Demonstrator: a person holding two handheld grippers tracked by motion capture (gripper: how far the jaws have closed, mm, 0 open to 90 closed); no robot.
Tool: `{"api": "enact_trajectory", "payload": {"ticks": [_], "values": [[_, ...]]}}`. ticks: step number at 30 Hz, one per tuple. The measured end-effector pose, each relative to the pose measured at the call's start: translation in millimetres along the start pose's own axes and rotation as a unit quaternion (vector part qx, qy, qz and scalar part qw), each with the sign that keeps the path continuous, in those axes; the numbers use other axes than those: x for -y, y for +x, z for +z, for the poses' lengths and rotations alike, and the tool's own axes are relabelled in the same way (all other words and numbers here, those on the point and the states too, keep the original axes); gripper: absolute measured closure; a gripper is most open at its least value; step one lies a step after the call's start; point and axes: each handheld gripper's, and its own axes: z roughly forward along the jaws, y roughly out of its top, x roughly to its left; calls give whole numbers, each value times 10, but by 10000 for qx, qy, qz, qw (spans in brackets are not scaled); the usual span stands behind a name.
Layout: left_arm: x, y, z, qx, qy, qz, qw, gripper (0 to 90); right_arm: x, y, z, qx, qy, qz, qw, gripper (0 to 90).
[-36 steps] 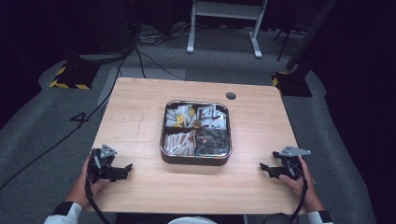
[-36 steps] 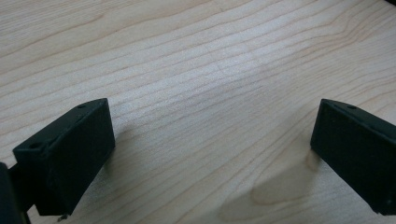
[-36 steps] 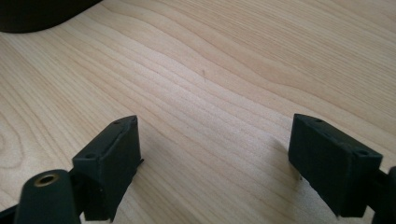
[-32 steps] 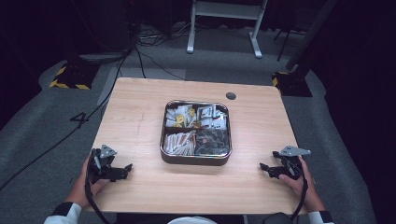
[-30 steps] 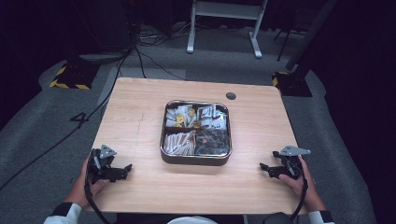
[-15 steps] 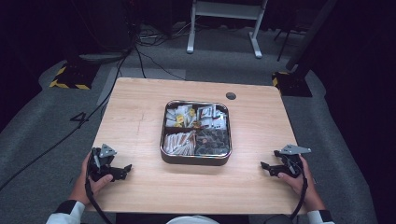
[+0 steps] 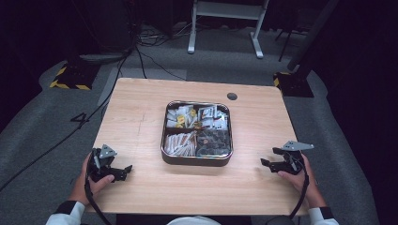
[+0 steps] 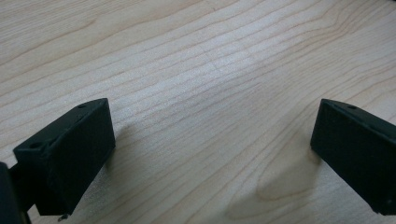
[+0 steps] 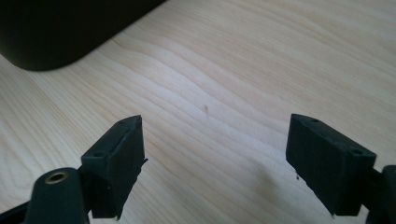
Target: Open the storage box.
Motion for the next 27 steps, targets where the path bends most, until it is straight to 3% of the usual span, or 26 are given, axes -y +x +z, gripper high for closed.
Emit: {"api": "enact_trajectory", "payload": {"ticks": [12, 27], "values": [[0, 0, 0, 0, 0, 0, 10000, 0, -408, 139, 33, -248, -163, -359, 9989, 242], [0, 0, 0, 0, 0, 1, 10000, 0, -907, 360, 178, -539, -331, -751, 9952, 263]]}}
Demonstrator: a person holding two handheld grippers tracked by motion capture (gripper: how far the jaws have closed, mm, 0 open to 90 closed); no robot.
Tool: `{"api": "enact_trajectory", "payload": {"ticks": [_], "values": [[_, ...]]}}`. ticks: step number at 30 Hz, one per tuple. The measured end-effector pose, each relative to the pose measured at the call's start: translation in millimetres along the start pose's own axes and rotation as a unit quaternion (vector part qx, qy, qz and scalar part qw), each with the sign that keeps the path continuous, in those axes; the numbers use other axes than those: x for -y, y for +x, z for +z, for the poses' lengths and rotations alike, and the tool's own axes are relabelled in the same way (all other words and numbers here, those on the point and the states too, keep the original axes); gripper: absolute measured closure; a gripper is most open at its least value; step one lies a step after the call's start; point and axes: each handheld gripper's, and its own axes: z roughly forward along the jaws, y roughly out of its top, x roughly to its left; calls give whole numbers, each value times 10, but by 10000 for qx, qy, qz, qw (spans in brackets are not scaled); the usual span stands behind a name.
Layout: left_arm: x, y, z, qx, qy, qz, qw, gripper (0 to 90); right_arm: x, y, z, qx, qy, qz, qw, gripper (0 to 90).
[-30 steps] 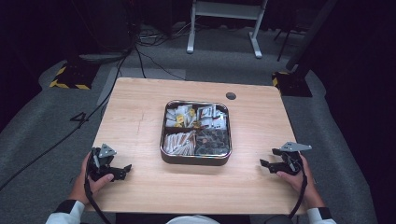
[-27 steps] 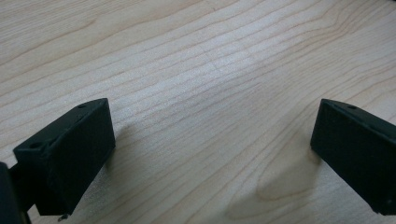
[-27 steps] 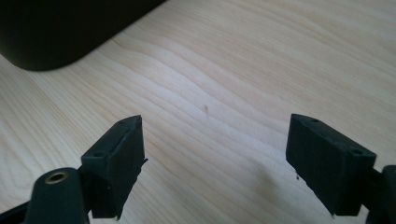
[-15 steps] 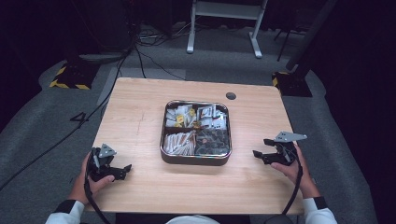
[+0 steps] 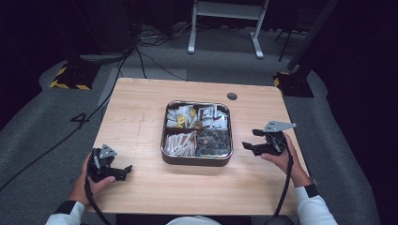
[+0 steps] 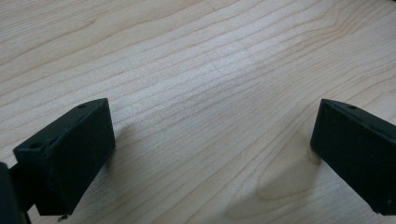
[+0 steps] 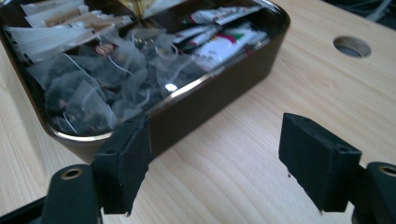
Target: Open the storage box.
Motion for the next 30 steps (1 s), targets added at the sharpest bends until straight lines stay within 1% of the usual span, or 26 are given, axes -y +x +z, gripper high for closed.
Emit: {"api": "enact_trajectory", "payload": {"ticks": [2, 5, 6, 7, 11, 12, 14, 18, 20, 24, 25, 26, 28, 30], "values": [[0, 0, 0, 0, 0, 0, 10000, 0, -54, 21, 44, -82, 14, -37, 10000, 263], [0, 1, 0, -5, -2, 5, 10000, 0, -144, 61, 109, -123, 21, -116, 9999, 264], [0, 1, 0, -5, -2, 5, 10000, 0, -144, 61, 109, -123, 21, -116, 9999, 264], [0, 0, 0, 1, 0, 0, 10000, 0, -212, 89, 154, -162, 11, -172, 9997, 268], [0, 0, 0, 0, 0, 0, 10000, 0, -306, 133, 238, -210, 42, -284, 9994, 271], [0, 0, 0, 0, 0, 0, 10000, 0, -306, 133, 238, -210, 42, -284, 9994, 271], [0, 0, 0, 1, 1, -1, 10000, 0, -371, 174, 320, -252, 114, -340, 9990, 273], [0, 0, 0, 0, -1, -1, 10000, 0, -419, 195, 370, -277, 119, -370, 9989, 273], [0, 0, 0, -1, -1, 0, 10000, 0, -472, 218, 433, -337, 105, -395, 9986, 273], [0, 0, 0, 0, 0, 1, 10000, 0, -527, 253, 536, -328, 181, -448, 9983, 280], [0, 0, 0, 0, 0, 1, 10000, 0, -527, 253, 536, -328, 181, -448, 9983, 280], [0, 0, 0, 1, 0, 0, 10000, 0, -552, 277, 605, -344, 238, -473, 9980, 281], [0, 0, 0, 0, -2, -1, 10000, 0, -576, 297, 669, -388, 276, -486, 9977, 285], [0, 1, 0, -4, -1, 5, 10000, 0, -585, 304, 693, -399, 285, -493, 9976, 286]]}}
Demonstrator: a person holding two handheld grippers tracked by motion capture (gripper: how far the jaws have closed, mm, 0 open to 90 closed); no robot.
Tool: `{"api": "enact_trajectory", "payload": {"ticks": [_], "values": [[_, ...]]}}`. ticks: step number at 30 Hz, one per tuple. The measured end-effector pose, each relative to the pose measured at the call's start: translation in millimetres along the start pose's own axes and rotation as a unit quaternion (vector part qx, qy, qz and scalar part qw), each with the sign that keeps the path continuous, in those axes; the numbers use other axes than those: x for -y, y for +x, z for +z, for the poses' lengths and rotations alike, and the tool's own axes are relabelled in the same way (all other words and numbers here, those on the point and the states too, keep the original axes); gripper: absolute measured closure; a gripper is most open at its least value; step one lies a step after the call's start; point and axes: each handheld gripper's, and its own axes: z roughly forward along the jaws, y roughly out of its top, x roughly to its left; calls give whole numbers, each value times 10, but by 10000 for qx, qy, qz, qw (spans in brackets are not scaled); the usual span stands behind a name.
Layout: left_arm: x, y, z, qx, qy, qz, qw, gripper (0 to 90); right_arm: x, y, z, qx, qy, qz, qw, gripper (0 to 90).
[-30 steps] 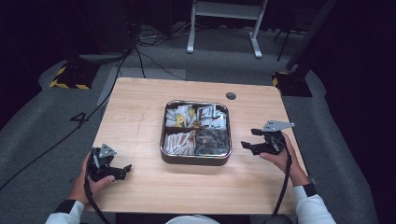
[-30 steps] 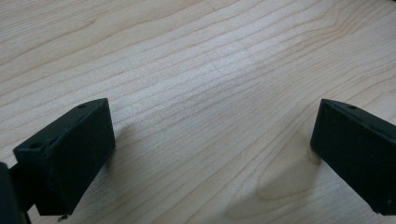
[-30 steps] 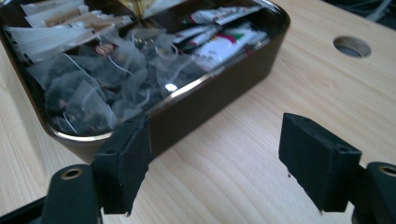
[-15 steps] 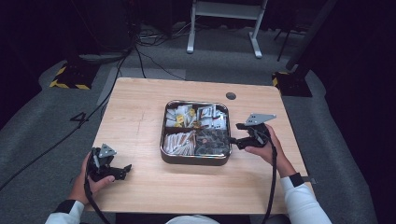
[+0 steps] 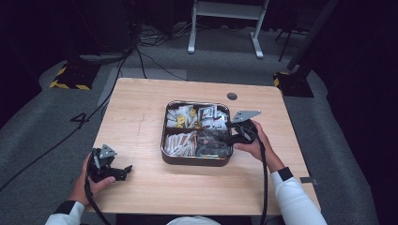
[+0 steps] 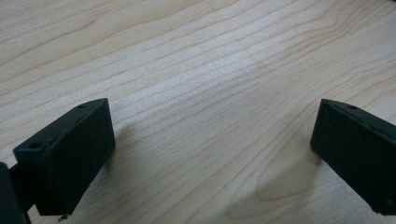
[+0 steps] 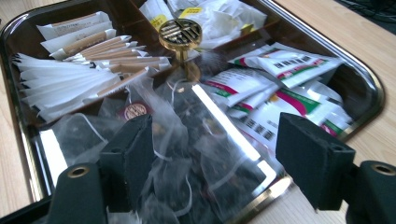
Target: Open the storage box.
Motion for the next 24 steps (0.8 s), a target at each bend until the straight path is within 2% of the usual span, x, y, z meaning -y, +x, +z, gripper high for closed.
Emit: {"api": "enact_trajectory", "payload": {"ticks": [4, 10, 17, 20, 24], "values": [[0, -1, 0, 5, 0, -6, 10000, 0, -74, 31, 128, -130, -4, -16, 9999, 307], [0, 0, 0, -1, -1, 0, 10000, 0, -144, 58, 254, -135, 58, -43, 9999, 305], [0, 0, 0, 0, 0, -1, 10000, 0, -260, 81, 431, -204, 7, -7, 9998, 305], [0, 0, 0, -2, -2, -1, 10000, 0, -333, 125, 555, -268, 64, -55, 9996, 310], [1, 0, 0, 0, -2, -4, 10000, 0, -377, 151, 634, -297, 92, -98, 9995, 316]]}}
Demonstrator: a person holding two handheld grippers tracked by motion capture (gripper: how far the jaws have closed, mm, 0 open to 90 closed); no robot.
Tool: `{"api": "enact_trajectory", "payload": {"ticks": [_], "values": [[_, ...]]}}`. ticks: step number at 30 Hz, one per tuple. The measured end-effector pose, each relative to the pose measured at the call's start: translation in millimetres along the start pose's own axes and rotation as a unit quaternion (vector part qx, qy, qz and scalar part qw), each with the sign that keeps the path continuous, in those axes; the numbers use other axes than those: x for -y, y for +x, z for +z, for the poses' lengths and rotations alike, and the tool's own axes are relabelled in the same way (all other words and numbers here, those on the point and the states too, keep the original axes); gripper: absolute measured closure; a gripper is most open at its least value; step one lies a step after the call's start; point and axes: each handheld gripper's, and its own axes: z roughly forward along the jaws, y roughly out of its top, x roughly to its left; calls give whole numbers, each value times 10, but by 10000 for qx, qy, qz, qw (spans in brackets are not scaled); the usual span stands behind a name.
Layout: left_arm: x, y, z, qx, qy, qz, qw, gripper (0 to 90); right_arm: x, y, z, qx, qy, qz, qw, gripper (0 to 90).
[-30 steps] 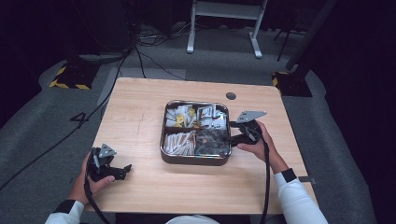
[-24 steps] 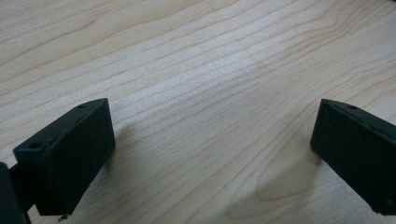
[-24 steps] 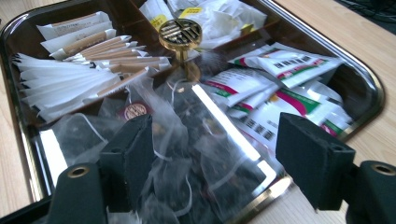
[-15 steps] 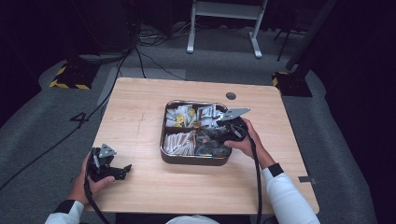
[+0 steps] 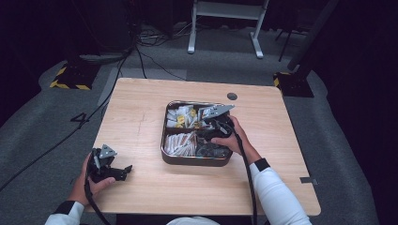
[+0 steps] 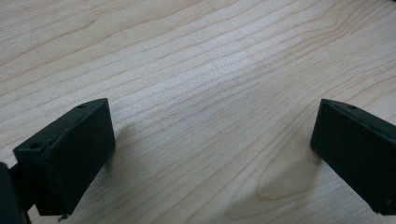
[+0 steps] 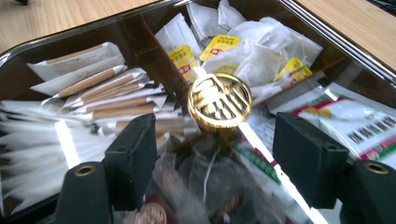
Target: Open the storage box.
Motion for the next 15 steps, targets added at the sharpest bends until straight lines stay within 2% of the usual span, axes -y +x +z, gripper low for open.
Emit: {"api": "enact_trajectory", "payload": {"ticks": [8, 15], "values": [[1, 0, -1, -3, 1, 0, 10000, 1, -106, 21, 163, 20, 43, 27, 10000, 322], [1, 0, -1, -3, 1, 1, 10000, 1, -136, 29, 218, 14, 45, 61, 10000, 339]]}}
